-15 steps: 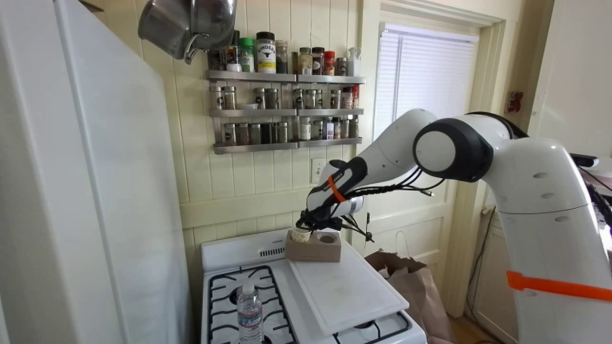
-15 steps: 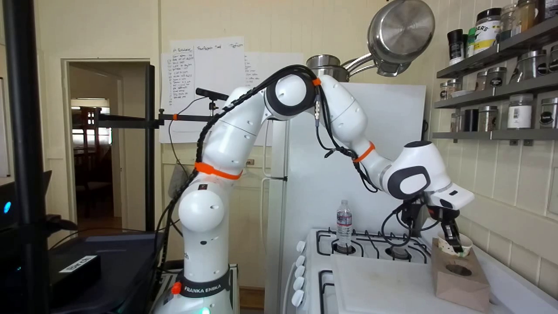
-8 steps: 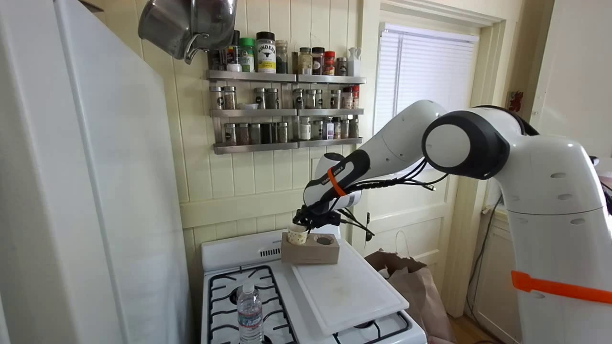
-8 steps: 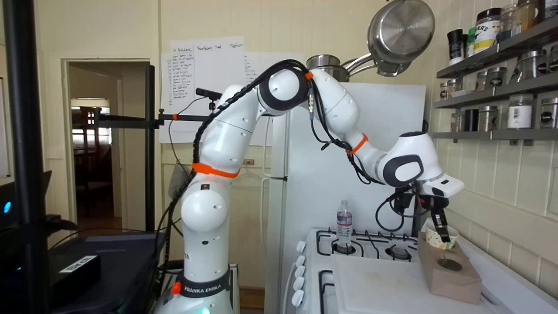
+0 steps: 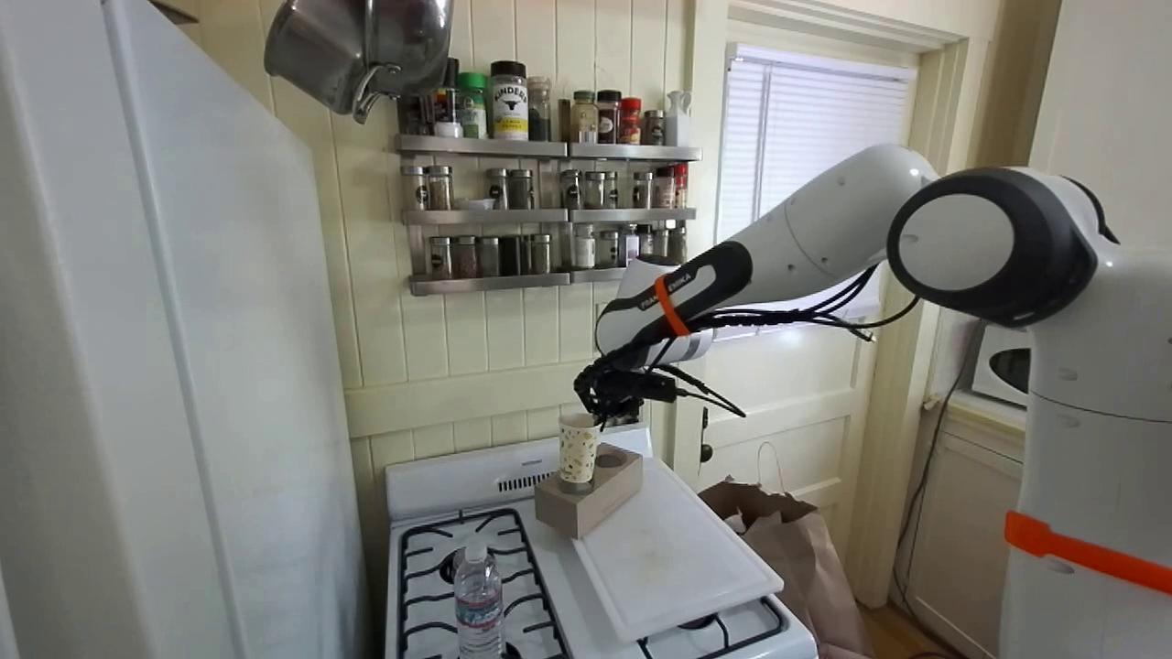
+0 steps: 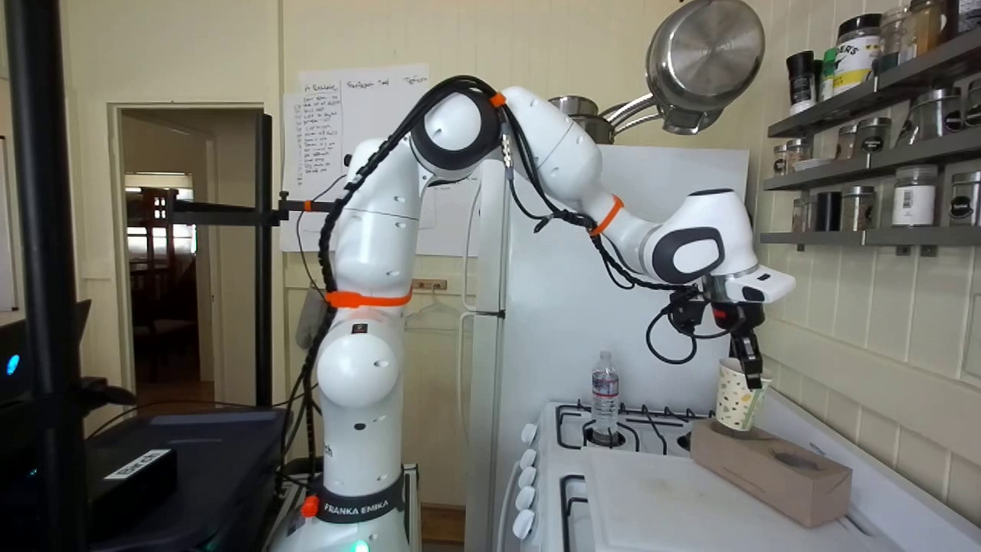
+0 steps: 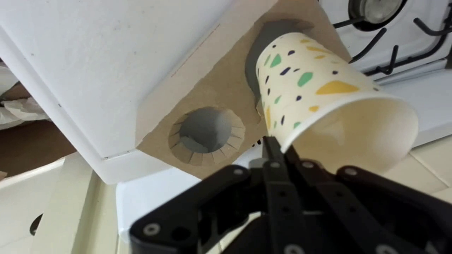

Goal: Remove the paper cup from the box and put it on the stove

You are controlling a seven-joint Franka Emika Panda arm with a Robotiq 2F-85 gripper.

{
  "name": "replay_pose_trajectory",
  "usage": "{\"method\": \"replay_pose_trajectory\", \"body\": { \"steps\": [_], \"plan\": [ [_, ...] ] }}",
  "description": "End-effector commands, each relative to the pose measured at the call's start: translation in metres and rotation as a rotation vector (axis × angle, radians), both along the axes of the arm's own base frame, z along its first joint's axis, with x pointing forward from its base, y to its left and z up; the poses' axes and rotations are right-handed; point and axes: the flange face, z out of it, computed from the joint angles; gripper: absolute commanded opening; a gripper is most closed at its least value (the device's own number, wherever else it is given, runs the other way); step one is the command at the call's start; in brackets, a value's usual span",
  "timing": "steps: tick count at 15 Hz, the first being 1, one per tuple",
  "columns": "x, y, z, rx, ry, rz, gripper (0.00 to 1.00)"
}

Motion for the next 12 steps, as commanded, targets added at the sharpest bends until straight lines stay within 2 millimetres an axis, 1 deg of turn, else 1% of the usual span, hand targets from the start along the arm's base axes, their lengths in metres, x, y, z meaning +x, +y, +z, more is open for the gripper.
{"method": "replay_pose_trajectory", "body": {
  "steps": [1,3,5,7,8,10,11,12],
  "plan": [
    [-0.029,-0.001,0.021,-0.003,-0.028,0.030,0.01],
    [-0.048,-0.001,0.030,-0.033,-0.018,0.033,0.01],
    [-0.070,-0.005,0.039,-0.098,-0.043,0.035,0.01],
    [-0.096,-0.005,0.045,-0.143,-0.041,0.054,0.01],
    [-0.104,0.000,0.041,-0.149,-0.029,0.091,0.01],
    [-0.110,0.016,0.025,-0.139,-0.025,0.153,0.01],
    [-0.109,0.025,0.016,-0.147,-0.028,0.195,0.01],
    [-0.100,0.034,0.006,-0.145,-0.046,0.226,0.01]
  ]
}}
